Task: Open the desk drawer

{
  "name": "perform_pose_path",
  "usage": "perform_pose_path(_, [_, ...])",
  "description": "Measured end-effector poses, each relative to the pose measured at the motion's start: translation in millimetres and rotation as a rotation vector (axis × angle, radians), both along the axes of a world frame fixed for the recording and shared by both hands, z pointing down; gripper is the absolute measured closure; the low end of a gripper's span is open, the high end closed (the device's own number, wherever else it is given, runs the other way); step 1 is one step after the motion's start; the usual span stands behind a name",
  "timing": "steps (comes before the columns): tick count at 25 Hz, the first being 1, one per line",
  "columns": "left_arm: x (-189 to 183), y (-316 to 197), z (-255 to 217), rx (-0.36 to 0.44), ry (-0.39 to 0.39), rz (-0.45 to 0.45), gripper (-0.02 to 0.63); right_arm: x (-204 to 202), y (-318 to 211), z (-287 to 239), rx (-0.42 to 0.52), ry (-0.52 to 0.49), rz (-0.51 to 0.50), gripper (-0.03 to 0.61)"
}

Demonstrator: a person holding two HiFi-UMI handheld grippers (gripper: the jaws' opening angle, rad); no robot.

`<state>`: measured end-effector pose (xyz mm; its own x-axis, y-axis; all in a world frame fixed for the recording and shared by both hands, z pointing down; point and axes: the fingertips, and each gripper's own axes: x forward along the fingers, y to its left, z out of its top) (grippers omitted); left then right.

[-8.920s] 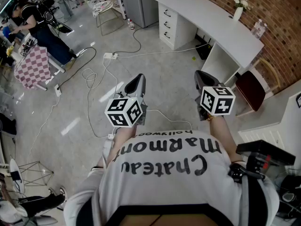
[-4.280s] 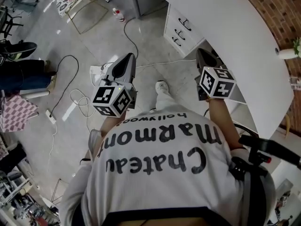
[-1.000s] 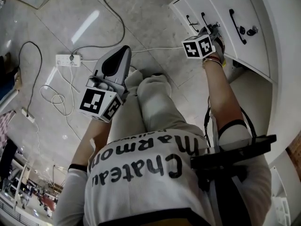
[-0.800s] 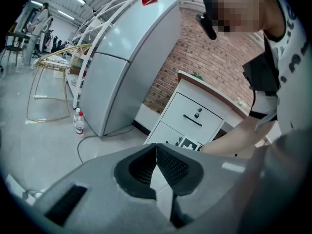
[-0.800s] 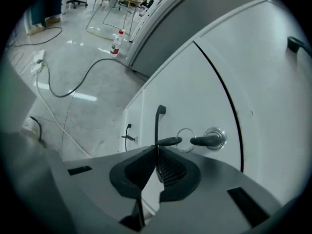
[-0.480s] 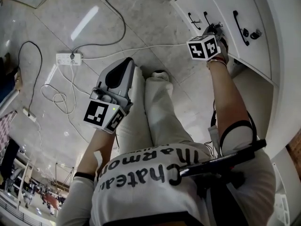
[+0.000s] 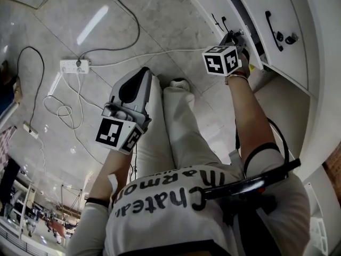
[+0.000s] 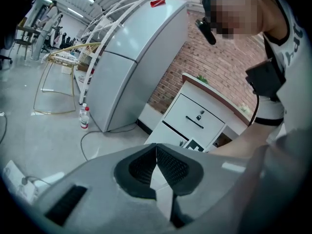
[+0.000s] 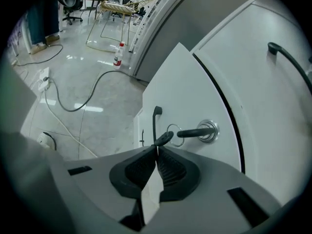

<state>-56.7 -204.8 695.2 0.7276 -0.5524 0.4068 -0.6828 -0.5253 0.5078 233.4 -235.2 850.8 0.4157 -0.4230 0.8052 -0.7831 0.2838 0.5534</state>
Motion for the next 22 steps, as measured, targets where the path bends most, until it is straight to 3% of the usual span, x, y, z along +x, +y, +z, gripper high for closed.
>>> perform_pose_path(13, [1.0, 8.8, -3.7, 0.009, 0.012, -0.013, 0.598, -59.0, 31.1, 1.6, 0.013, -0.032, -0.011, 0.555])
perform_pose_path(22, [-17.9, 16.6, -11.3, 0.018, 0.007, -0.051, 0.598, -90.6, 49.7, 1.5, 0.003, -0.057, -0.006, 0.555])
